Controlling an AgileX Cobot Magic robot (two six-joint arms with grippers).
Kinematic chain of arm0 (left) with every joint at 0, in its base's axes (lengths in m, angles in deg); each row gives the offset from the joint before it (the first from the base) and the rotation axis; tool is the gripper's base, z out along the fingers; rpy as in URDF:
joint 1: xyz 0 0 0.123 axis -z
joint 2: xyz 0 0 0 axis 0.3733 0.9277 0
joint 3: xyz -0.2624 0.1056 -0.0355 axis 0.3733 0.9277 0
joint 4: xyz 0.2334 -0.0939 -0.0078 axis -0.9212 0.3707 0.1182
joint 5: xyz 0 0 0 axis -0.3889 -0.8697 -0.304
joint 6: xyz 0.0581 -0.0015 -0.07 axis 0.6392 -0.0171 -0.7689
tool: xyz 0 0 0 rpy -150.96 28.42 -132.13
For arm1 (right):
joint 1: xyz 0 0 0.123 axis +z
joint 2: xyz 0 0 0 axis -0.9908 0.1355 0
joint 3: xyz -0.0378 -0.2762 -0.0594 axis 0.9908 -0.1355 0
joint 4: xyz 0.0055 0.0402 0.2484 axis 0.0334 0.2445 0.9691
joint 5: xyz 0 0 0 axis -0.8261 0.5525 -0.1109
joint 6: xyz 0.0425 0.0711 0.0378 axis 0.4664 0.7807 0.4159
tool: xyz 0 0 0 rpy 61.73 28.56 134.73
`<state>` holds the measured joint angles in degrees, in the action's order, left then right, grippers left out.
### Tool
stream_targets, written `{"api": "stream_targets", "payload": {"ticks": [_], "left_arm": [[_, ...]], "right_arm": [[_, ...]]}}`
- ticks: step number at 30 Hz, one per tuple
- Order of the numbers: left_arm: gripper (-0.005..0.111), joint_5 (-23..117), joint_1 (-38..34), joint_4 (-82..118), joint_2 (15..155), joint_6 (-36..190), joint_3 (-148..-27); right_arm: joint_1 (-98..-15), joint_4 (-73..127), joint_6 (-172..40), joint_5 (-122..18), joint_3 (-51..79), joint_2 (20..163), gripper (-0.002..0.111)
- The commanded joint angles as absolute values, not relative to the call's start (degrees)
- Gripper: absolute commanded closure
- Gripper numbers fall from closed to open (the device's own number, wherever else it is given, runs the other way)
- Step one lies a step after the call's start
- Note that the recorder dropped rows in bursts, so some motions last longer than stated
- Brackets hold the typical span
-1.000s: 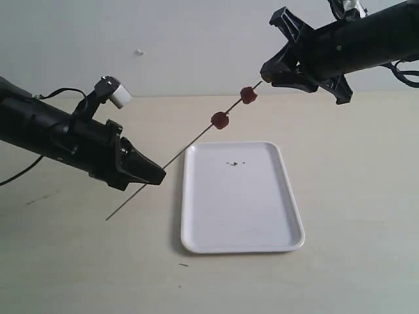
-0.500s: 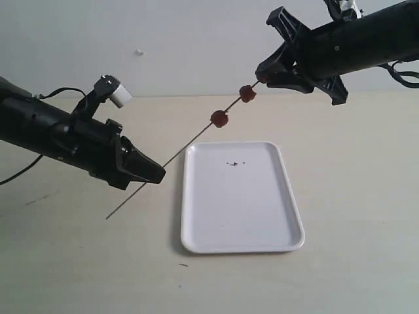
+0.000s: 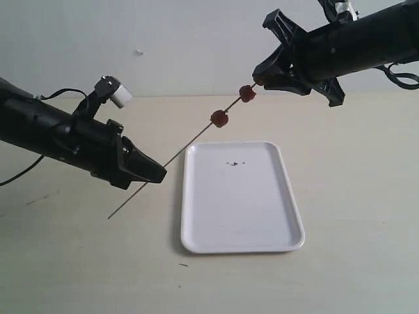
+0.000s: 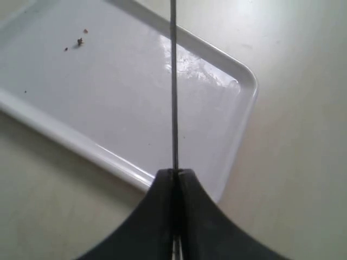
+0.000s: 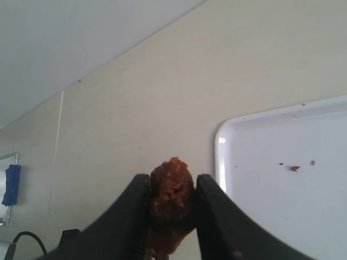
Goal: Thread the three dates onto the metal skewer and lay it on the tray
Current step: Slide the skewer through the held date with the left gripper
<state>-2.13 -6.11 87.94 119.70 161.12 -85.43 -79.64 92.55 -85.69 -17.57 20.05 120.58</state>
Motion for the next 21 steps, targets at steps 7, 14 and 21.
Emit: {"api": "stream_targets", "payload": {"ticks": [7,14,21], "left_arm": [[0.107,-4.35,-5.81,91.03,119.58,163.06,-85.36],[0.107,-5.25,-5.81,92.63,119.58,163.23,-85.36],[0.107,-8.51,-5.81,94.93,119.58,165.25,-85.36]], "right_arm": [[-79.56,92.63,-87.75,-16.82,20.15,120.54,0.08],[-79.56,92.63,-88.2,-16.82,20.15,120.54,0.08],[-77.45,92.42,-88.18,-18.71,20.15,120.54,0.08]]}}
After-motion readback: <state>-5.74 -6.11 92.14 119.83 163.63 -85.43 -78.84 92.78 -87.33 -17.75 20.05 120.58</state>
